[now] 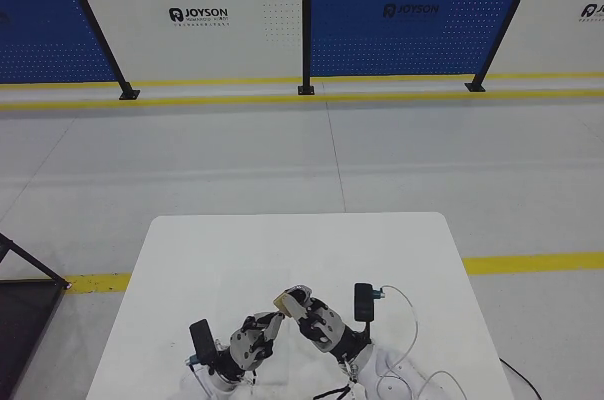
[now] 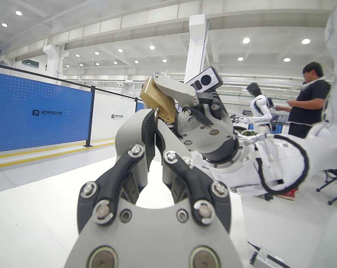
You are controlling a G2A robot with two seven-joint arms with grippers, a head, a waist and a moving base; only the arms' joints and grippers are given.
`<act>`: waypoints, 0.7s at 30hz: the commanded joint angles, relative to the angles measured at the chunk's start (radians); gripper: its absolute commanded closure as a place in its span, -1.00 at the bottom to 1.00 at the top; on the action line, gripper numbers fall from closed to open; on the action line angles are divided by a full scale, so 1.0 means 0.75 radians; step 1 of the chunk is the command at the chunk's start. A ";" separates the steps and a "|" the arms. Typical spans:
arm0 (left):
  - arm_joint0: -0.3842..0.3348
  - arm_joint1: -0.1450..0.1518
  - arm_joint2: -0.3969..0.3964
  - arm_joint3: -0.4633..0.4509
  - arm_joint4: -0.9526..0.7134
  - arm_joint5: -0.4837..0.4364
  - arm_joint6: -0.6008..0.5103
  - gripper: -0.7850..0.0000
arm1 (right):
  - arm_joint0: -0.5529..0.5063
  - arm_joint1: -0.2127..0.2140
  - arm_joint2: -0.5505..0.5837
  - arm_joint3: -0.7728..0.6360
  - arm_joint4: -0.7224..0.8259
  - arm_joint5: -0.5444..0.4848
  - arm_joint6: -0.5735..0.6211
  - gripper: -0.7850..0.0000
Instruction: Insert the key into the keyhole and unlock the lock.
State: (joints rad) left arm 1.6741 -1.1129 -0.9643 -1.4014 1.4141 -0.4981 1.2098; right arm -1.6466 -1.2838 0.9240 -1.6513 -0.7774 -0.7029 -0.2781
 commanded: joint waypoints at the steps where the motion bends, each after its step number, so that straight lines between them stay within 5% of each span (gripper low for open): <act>1: -0.003 -0.003 0.004 0.009 0.025 0.056 0.021 1.00 | 0.000 0.000 -0.001 0.000 -0.003 0.003 0.002 1.00; 21: -0.025 -0.025 0.002 0.055 0.183 0.489 0.124 1.00 | -0.003 0.004 -0.002 -0.002 -0.006 0.012 -0.006 1.00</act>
State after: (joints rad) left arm 1.6553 -1.1312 -0.9636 -1.3610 1.5465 -0.1422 1.3008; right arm -1.6492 -1.2811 0.9228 -1.6527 -0.7809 -0.6939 -0.2833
